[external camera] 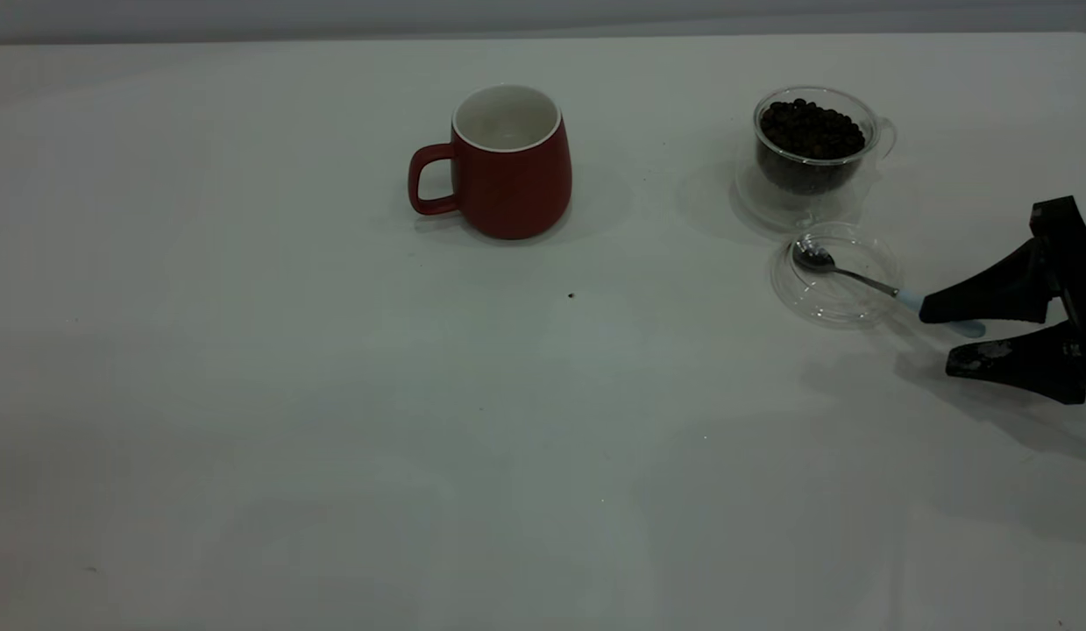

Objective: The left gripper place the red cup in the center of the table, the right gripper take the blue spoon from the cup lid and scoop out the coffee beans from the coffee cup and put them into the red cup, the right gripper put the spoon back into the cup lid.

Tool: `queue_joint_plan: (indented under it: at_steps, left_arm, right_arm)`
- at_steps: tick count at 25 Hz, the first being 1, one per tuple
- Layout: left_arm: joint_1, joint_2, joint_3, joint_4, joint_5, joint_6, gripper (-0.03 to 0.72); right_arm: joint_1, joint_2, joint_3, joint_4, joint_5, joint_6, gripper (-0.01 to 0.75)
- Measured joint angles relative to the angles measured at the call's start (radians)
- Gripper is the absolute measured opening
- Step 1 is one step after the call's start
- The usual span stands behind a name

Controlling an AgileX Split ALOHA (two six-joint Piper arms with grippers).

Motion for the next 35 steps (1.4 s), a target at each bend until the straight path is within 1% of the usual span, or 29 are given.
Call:
queue_joint_plan:
  at_steps: [7, 11, 17, 24, 29, 32, 35]
  left_arm:
    - [0.000, 0.000, 0.000, 0.000, 0.000, 0.000, 0.445]
    - [0.000, 0.000, 0.000, 0.000, 0.000, 0.000, 0.445]
    - [0.000, 0.000, 0.000, 0.000, 0.000, -0.001, 0.445]
    - [0.000, 0.000, 0.000, 0.000, 0.000, -0.002, 0.445]
    - [0.000, 0.000, 0.000, 0.000, 0.000, -0.002, 0.445]
    - [0.000, 0.000, 0.000, 0.000, 0.000, -0.002, 0.445]
    - [0.000, 0.000, 0.000, 0.000, 0.000, -0.002, 0.445]
  right_arm:
    - [0.000, 0.000, 0.000, -0.048, -0.008, 0.025, 0.478]
    - [0.000, -0.019, 0.000, -0.137, -0.032, 0.084, 0.478]
    - [0.000, -0.144, 0.000, -0.313, -0.087, 0.238, 0.478]
    - [0.000, -0.470, 0.003, -0.519, -0.086, 0.457, 0.478]
    - [0.000, -0.813, 0.007, -0.636, -0.053, 0.609, 0.478]
    - [0.000, -1.011, 0.013, -0.726, 0.004, 0.721, 0.478]
    - [0.000, -1.178, 0.019, -0.853, 0.100, 0.857, 0.478]
